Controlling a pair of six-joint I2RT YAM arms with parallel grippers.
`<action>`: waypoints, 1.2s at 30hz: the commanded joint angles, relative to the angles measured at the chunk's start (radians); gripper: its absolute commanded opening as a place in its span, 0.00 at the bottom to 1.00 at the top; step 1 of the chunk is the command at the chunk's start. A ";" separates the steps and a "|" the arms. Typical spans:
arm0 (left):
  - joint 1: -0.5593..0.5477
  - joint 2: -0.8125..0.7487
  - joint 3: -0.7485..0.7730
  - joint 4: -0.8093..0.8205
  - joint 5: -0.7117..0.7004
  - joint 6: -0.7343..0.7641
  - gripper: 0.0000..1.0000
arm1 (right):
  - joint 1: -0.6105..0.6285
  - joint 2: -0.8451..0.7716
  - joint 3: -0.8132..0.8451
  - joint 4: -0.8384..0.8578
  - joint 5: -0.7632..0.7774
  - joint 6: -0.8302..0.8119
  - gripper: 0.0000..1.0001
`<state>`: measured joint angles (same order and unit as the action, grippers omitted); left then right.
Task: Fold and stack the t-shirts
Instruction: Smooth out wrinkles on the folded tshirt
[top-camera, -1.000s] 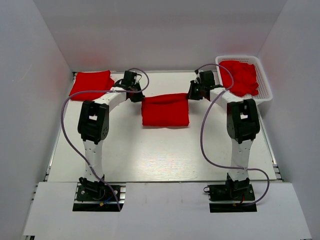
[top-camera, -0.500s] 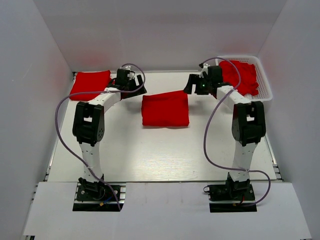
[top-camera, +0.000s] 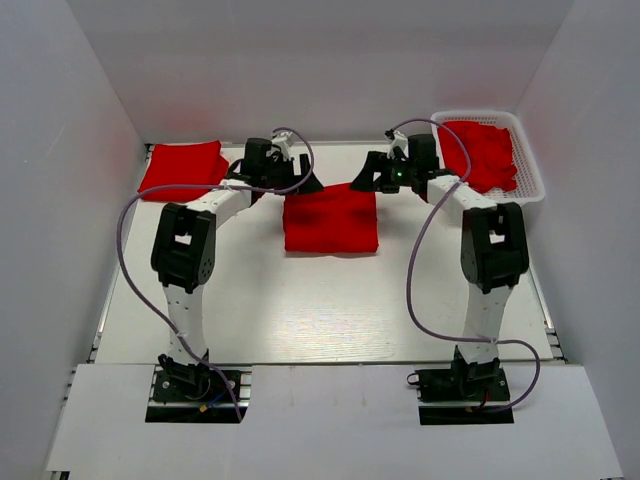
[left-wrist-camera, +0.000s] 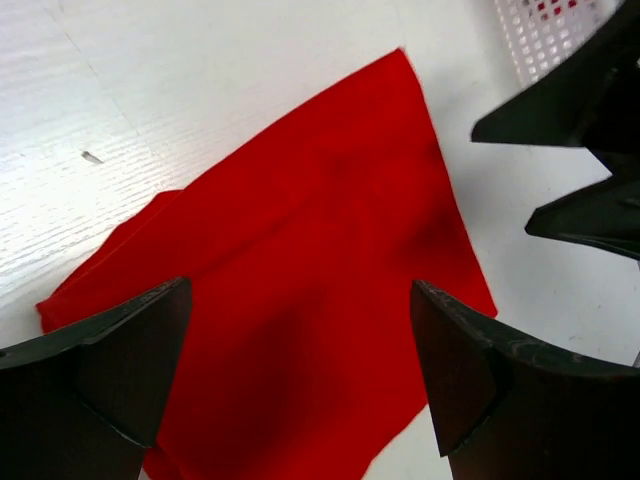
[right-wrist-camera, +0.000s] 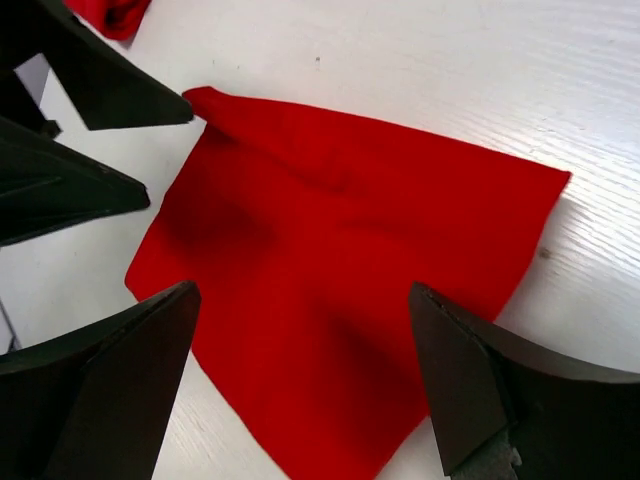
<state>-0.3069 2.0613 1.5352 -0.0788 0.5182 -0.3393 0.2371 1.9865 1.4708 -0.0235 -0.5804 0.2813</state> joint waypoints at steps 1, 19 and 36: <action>0.003 0.045 0.025 0.043 0.089 0.019 1.00 | -0.001 0.099 0.086 0.065 -0.114 0.024 0.90; 0.065 0.249 0.066 0.230 0.107 -0.059 1.00 | -0.032 0.362 0.246 -0.008 0.028 -0.004 0.90; 0.048 -0.101 -0.042 0.218 0.129 -0.012 1.00 | -0.012 -0.044 0.074 -0.001 -0.013 -0.077 0.90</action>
<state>-0.2401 2.1315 1.5909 0.1276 0.6342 -0.3908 0.2173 2.0705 1.6264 -0.0906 -0.5480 0.2062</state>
